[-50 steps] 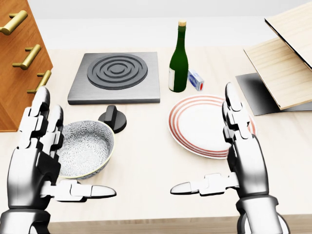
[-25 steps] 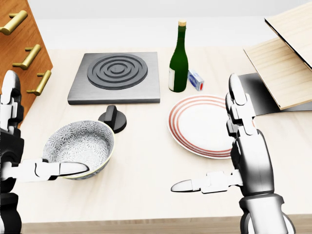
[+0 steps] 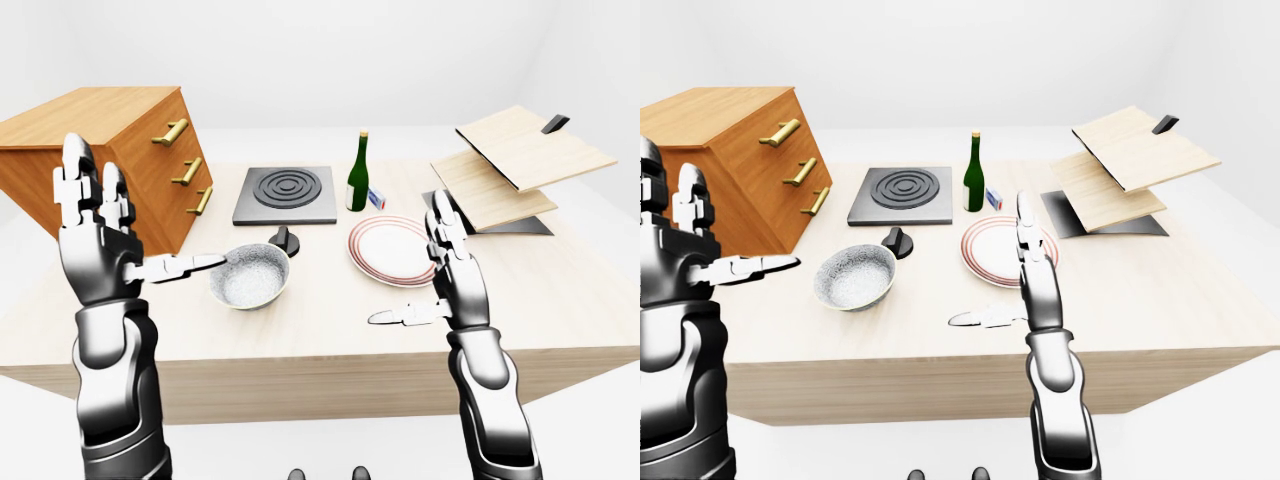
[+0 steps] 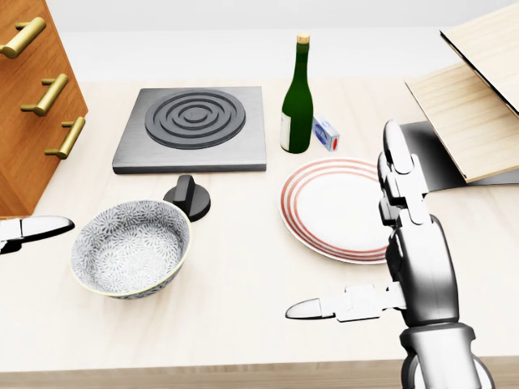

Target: Pick up the akita bowl and put it on the plate.

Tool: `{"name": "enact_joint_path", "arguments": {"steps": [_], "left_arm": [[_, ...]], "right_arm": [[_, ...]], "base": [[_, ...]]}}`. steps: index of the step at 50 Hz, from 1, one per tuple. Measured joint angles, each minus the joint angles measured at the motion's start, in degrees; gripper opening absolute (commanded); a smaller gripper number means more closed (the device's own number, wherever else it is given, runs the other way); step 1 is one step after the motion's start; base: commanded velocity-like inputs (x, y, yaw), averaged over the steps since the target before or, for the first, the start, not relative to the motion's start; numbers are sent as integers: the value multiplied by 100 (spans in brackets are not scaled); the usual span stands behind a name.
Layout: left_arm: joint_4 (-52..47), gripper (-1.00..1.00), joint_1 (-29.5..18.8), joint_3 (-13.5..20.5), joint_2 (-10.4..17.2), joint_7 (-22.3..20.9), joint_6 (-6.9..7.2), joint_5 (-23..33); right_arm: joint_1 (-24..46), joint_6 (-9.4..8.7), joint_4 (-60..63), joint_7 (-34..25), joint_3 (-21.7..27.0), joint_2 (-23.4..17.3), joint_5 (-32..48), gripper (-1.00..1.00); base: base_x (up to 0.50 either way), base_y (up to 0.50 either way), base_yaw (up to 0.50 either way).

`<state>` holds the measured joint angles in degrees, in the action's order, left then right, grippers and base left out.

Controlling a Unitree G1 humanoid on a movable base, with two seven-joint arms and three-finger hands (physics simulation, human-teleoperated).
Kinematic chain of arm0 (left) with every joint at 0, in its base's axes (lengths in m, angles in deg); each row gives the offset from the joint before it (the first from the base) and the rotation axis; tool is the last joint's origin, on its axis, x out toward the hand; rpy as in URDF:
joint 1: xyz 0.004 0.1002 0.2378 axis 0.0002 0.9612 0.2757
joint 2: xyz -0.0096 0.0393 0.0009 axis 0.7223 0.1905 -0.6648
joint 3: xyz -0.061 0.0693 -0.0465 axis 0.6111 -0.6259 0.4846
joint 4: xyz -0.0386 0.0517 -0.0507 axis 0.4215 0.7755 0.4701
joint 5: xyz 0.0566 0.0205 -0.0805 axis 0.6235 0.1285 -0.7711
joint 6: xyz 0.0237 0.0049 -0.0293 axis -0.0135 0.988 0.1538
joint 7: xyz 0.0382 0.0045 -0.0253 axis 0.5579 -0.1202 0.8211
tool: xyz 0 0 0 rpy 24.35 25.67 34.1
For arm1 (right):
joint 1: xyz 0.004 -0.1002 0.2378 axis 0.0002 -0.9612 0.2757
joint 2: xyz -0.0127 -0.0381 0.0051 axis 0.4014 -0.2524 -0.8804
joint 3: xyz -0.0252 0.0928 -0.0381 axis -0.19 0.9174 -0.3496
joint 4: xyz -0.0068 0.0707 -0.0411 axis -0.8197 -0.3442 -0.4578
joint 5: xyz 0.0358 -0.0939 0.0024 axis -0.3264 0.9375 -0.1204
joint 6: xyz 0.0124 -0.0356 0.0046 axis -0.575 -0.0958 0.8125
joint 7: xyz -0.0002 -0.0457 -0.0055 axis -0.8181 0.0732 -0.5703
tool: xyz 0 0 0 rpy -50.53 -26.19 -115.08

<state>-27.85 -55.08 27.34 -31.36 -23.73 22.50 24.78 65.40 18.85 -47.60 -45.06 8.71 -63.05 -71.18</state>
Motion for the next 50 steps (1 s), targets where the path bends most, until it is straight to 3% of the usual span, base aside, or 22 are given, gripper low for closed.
{"name": "enact_joint_path", "arguments": {"steps": [13,33,50], "left_arm": [[933,100,-349,372,536,213,0,-63],[2422,100,-674,623,1158,504,-33,-34],[3310,100,-860,868,1694,695,-230,-202]], "right_arm": [[4,0,7,-3,10,-4,18,100],[13,0,13,6,-1,-2,60,100],[11,0,40,4,-2,-3,86,100]], "base": [[0,0,0],[0,0,0],[0,0,0]]}}
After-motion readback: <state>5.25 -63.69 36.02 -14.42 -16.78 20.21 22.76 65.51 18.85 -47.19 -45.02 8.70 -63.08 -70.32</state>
